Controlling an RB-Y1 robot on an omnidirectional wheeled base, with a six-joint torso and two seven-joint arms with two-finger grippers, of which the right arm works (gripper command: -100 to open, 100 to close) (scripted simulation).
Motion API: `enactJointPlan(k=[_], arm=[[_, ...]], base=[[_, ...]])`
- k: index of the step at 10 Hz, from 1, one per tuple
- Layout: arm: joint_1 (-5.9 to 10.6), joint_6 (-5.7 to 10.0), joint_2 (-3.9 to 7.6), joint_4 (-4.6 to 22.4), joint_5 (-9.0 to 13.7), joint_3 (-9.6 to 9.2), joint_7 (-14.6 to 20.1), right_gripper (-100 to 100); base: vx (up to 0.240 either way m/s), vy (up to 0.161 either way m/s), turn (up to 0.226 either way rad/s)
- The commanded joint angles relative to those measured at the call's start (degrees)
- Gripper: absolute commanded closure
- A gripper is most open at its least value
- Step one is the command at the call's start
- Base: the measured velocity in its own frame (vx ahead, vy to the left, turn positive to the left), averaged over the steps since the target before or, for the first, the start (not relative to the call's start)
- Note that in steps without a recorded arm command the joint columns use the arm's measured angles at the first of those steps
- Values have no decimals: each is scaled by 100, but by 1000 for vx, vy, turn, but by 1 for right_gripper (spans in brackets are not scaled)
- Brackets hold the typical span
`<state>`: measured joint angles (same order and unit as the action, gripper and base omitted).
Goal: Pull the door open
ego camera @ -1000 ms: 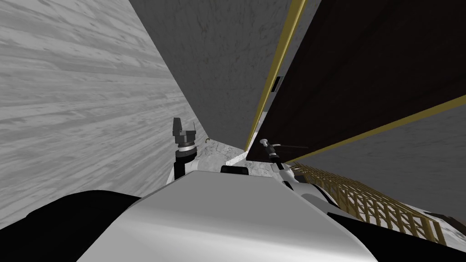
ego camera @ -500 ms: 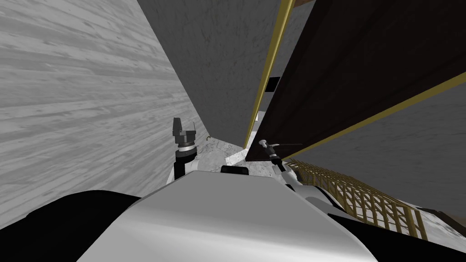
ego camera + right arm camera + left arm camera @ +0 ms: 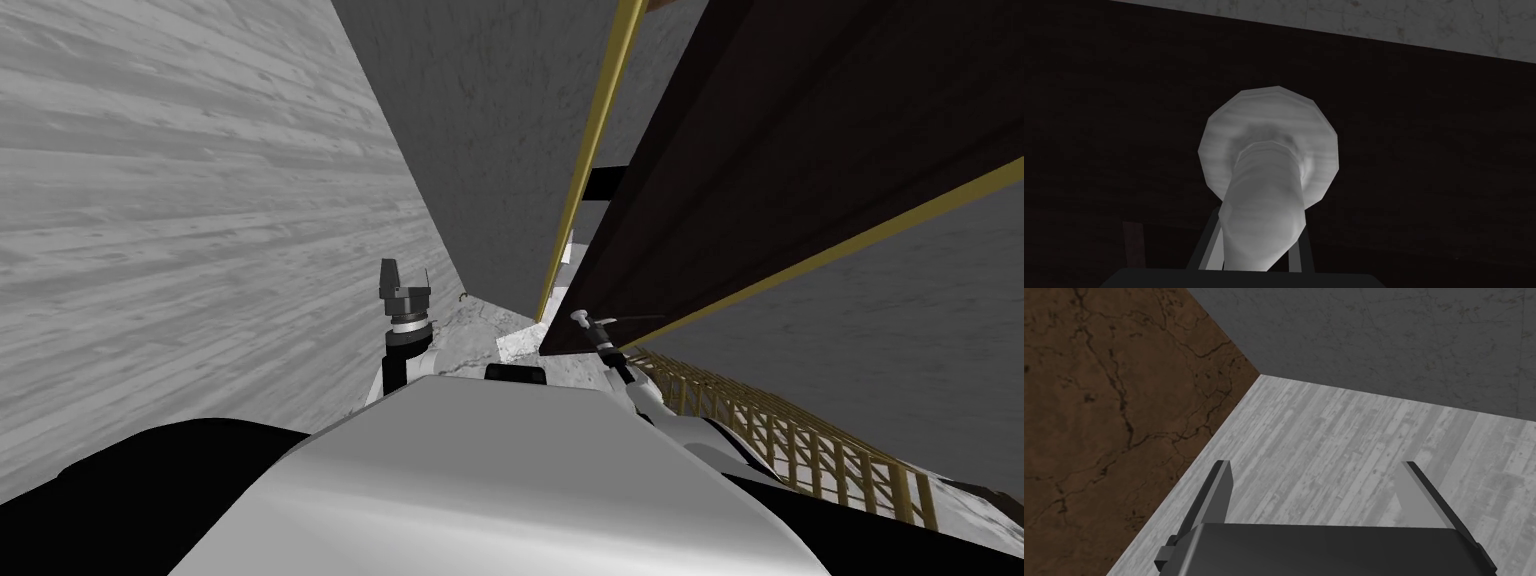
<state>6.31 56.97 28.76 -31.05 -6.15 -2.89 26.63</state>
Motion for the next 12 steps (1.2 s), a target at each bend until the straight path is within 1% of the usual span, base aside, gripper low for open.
enactJointPlan(k=[1,2,3,4,5,7,8,9,10,11,12], arm=[[93,231,22,286,-31,-34,34,100],[67,298,52,328,-42,-40,61,100],[15,432,113,371,-64,-53,117,100],[-10,497,142,392,-74,-59,144,100],[-10,497,142,392,-74,-59,144,100],[-100,730,247,466,-112,-81,241,100],[-133,814,286,493,-126,-88,276,100],[-93,741,239,477,-123,-97,260,100],[-165,917,287,557,-131,-96,298,100],[-185,956,302,572,-132,-93,305,100],[-227,1043,334,606,-133,-86,321,100]], base=[[-137,-66,59],[-91,-44,49],[-132,-75,153],[-142,-80,131],[-74,-47,36],[-111,-74,136],[-178,-96,146],[-78,-36,40],[-138,-83,247],[-193,-81,179],[-189,-106,152]])
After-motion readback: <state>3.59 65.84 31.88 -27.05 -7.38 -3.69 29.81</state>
